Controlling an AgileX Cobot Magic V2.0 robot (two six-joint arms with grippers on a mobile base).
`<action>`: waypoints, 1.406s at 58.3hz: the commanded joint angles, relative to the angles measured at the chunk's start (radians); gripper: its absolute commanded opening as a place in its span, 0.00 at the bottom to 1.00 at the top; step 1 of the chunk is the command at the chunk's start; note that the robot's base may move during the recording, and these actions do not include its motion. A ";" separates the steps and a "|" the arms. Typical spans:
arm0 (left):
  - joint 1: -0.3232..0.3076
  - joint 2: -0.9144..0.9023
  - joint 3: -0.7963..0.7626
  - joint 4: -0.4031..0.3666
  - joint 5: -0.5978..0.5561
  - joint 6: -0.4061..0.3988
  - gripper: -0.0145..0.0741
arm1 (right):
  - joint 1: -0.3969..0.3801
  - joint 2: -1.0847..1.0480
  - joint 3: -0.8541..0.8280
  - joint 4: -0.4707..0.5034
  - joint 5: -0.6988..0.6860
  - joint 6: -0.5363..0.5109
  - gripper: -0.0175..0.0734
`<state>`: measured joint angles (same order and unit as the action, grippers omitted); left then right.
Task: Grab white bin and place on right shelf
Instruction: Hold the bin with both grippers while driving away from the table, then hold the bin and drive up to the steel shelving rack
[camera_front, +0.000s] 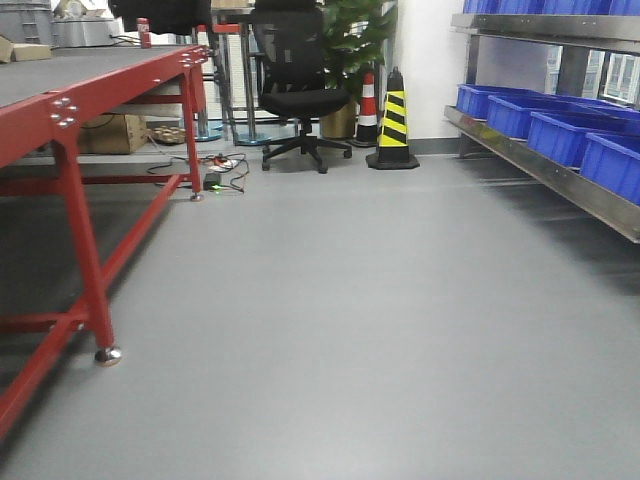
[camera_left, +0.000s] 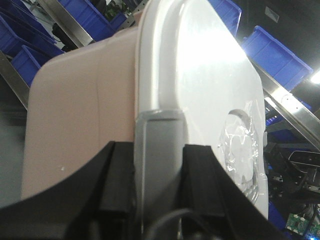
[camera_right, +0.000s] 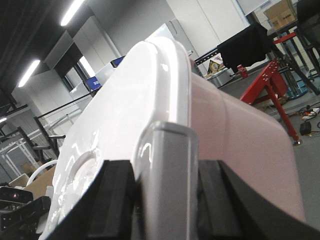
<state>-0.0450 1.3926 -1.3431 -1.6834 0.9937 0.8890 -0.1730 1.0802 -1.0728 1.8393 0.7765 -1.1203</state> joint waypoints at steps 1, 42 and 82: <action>-0.056 -0.049 -0.040 -0.051 0.339 0.030 0.03 | 0.035 -0.025 -0.038 0.080 0.222 -0.022 0.26; -0.056 -0.049 -0.040 -0.051 0.339 0.030 0.03 | 0.035 -0.025 -0.038 0.080 0.221 -0.022 0.26; -0.056 -0.049 -0.040 -0.051 0.338 0.030 0.03 | 0.035 -0.025 -0.038 0.080 0.217 -0.022 0.26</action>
<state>-0.0450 1.3926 -1.3431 -1.6797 0.9937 0.8890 -0.1730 1.0786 -1.0728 1.8393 0.7743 -1.1203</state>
